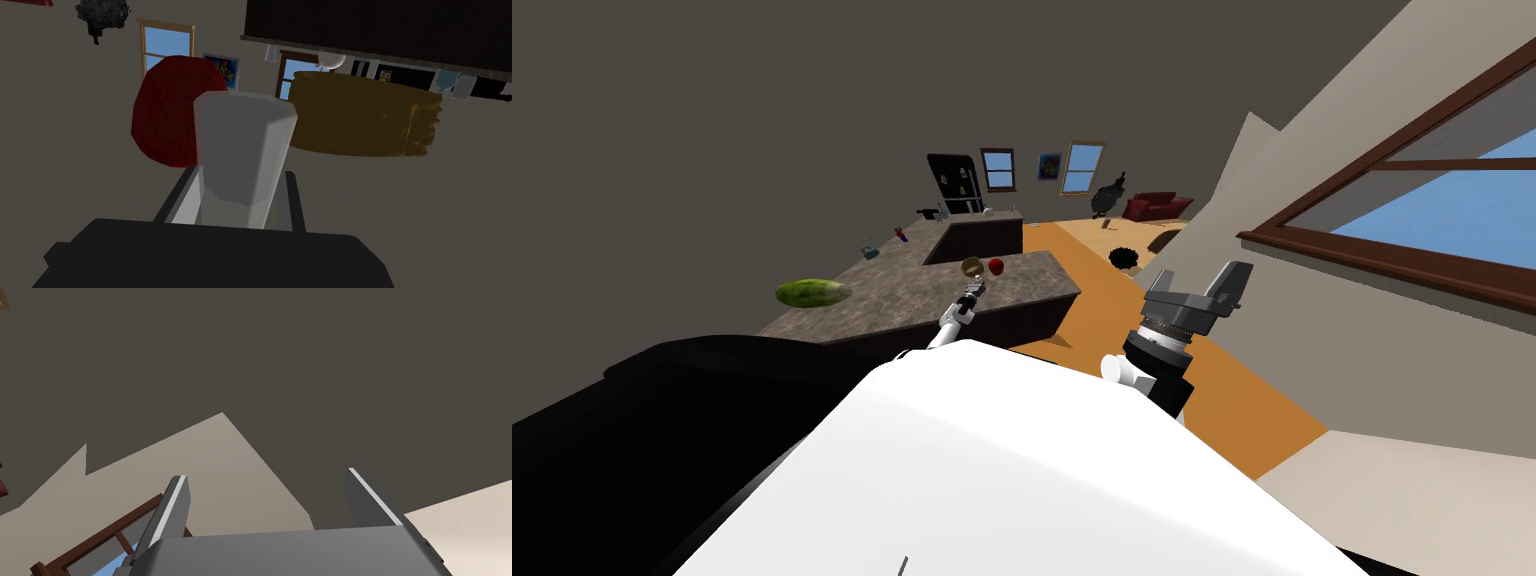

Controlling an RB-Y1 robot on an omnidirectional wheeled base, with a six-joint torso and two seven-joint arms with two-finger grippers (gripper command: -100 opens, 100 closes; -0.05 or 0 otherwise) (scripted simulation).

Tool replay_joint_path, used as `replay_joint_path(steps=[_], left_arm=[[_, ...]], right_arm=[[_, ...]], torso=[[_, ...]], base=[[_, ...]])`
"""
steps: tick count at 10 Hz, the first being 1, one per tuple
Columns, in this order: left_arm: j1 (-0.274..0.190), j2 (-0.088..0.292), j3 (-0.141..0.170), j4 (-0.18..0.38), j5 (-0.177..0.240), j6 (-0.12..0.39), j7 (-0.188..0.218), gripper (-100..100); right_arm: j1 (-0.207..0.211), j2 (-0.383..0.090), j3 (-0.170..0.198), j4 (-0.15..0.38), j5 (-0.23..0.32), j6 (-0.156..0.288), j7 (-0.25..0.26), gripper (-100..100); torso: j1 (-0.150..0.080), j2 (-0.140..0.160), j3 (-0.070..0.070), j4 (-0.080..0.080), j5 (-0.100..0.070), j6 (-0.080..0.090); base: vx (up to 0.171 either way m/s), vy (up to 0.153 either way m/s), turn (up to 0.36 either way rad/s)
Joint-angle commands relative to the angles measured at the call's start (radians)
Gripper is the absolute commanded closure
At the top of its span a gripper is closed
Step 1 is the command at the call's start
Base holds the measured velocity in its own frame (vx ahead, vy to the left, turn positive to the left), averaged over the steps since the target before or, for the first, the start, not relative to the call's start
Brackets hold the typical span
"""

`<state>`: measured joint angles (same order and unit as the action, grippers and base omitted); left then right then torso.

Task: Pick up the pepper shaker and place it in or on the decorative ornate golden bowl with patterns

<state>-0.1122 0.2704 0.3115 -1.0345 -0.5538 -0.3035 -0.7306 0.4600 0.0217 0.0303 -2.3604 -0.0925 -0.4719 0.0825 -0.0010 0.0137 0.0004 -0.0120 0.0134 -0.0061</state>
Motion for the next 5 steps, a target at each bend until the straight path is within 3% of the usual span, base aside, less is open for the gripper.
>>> replay_joint_path(steps=[1,3,5], left_arm=[[0.015,0.020,-0.018,0.016,0.028,-0.009,0.038,100],[0.008,0.060,-0.033,0.030,0.059,-0.019,0.073,100],[-0.003,0.095,-0.047,0.034,0.080,-0.020,0.097,100]], right_arm=[[0.000,0.000,0.000,0.000,0.000,0.000,0.000,0],[0.000,0.000,0.000,0.000,0.000,0.000,0.000,0],[0.000,0.000,0.000,0.000,0.000,0.000,0.000,0]], torso=[[0.000,0.000,0.000,0.000,0.000,0.000],[0.001,0.001,-0.001,-0.003,0.003,-0.001],[0.008,-0.003,-0.003,-0.003,0.004,-0.001]], base=[[-0.138,-0.176,0.095],[-0.123,-0.122,0.064],[-0.070,-0.037,0.011]])
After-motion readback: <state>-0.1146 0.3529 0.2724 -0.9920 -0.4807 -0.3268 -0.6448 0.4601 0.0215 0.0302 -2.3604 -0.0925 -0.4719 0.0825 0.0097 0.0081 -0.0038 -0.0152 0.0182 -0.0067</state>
